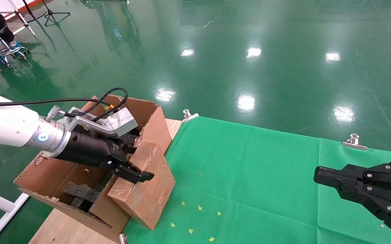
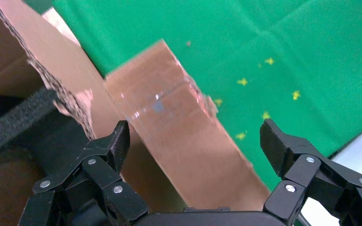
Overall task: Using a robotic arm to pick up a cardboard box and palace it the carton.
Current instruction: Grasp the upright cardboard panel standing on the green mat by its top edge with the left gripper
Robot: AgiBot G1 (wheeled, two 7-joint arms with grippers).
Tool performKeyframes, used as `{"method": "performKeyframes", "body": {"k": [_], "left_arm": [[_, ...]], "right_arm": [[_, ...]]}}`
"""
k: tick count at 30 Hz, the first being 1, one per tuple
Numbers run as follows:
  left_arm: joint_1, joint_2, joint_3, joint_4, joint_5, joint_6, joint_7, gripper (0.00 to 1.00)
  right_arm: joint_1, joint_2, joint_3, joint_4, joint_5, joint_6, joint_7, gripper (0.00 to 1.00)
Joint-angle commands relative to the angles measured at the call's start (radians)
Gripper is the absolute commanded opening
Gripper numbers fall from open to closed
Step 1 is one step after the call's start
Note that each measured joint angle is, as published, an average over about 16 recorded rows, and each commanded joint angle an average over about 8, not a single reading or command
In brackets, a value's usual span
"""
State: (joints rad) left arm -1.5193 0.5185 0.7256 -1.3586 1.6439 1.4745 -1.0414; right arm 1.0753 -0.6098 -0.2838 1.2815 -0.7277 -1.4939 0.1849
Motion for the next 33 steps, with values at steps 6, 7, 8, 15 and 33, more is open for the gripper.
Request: {"method": "performKeyframes", "body": {"k": [6, 7, 8, 15, 33], "left_arm": [[0.009, -0.003, 0.000, 0.001, -0.003, -0.020, 0.008, 0.62], [0.009, -0.004, -0.001, 0.001, -0.004, -0.020, 0.008, 0.50], [0.009, -0.004, -0.001, 0.001, -0.004, -0.020, 0.008, 0.38], [0.008, -0.003, -0.002, 0.000, -0.004, -0.018, 0.007, 0.00], [0.004, -0.002, -0.003, 0.000, -0.004, -0.013, 0.004, 0.00]], "right_arm": [[0.000, 0.000, 0.000, 0.000, 0.000, 0.000, 0.000, 0.88], [0.000, 0.000, 0.000, 0.000, 0.000, 0.000, 0.000, 0.97], [0.000, 0.000, 0.000, 0.000, 0.000, 0.000, 0.000, 1.00], [0.000, 0.000, 0.000, 0.000, 0.000, 0.000, 0.000, 1.00], [0.000, 0.000, 0.000, 0.000, 0.000, 0.000, 0.000, 1.00]]}}
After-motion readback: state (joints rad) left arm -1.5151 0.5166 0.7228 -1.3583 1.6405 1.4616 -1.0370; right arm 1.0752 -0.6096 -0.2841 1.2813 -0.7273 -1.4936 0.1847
